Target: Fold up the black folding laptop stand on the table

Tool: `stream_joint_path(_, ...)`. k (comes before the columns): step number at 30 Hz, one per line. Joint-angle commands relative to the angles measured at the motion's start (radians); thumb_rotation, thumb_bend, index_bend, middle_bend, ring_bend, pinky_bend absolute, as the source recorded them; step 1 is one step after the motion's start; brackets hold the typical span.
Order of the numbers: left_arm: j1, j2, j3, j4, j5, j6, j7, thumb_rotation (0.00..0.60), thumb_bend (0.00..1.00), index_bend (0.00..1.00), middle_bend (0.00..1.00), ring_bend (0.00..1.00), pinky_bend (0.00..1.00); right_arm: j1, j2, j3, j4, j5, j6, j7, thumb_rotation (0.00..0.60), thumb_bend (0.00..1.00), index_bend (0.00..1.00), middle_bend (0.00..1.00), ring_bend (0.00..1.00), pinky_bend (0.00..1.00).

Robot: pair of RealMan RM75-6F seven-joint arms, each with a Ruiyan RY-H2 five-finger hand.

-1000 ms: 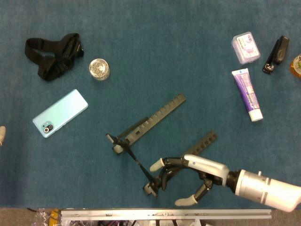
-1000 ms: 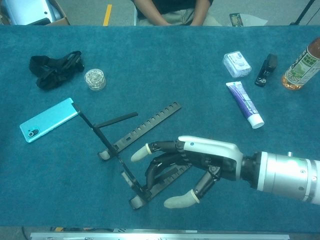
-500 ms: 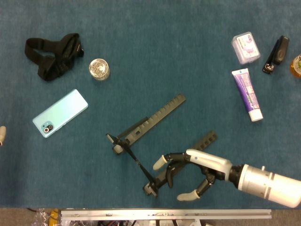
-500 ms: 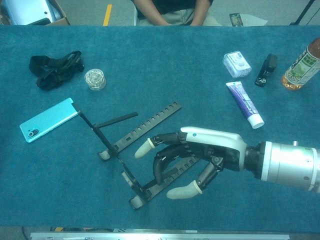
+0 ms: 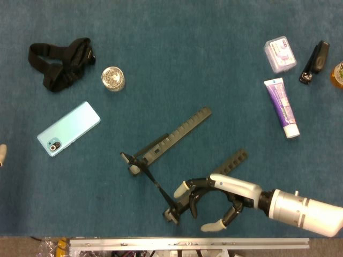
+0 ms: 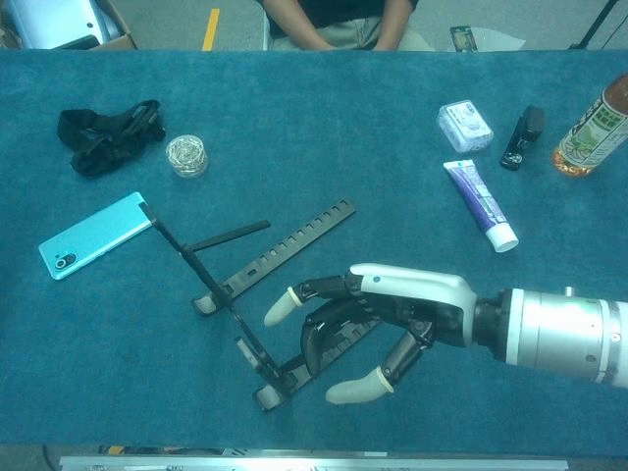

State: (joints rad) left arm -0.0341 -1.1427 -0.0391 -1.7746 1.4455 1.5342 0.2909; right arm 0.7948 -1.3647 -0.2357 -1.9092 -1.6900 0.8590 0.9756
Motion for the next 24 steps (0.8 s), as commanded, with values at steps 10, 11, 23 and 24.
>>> stream_joint_path(10,-0.001,-0.002,0.0,0.002,0.001,-0.003,-0.002,0.6,0.28,0.18,0.18,0.08,0.14,-0.011,-0.021,0.002,0.022,0.011,-0.004,-0.004,0.6,0.18,0.25,0.55,0.36,0.29)
stream_joint_path(11,-0.001,-0.002,0.0,0.002,0.001,-0.002,-0.003,0.6,0.28,0.18,0.18,0.08,0.14,-0.012,-0.024,0.002,0.024,0.012,-0.004,-0.004,0.6,0.18,0.25,0.55,0.36,0.29)
stream_joint_path(23,0.008,0.008,0.001,0.002,0.003,0.01,-0.013,0.6,0.28,0.18,0.18,0.08,0.14,-0.022,-0.068,0.005,0.044,0.023,-0.019,-0.018,0.6,0.18,0.25,0.55,0.36,0.29)
stream_joint_path(24,0.009,0.009,0.001,0.002,0.004,0.011,-0.014,0.6,0.28,0.18,0.18,0.08,0.14,-0.023,-0.07,0.005,0.045,0.024,-0.02,-0.019,0.6,0.18,0.25,0.55,0.36,0.29)
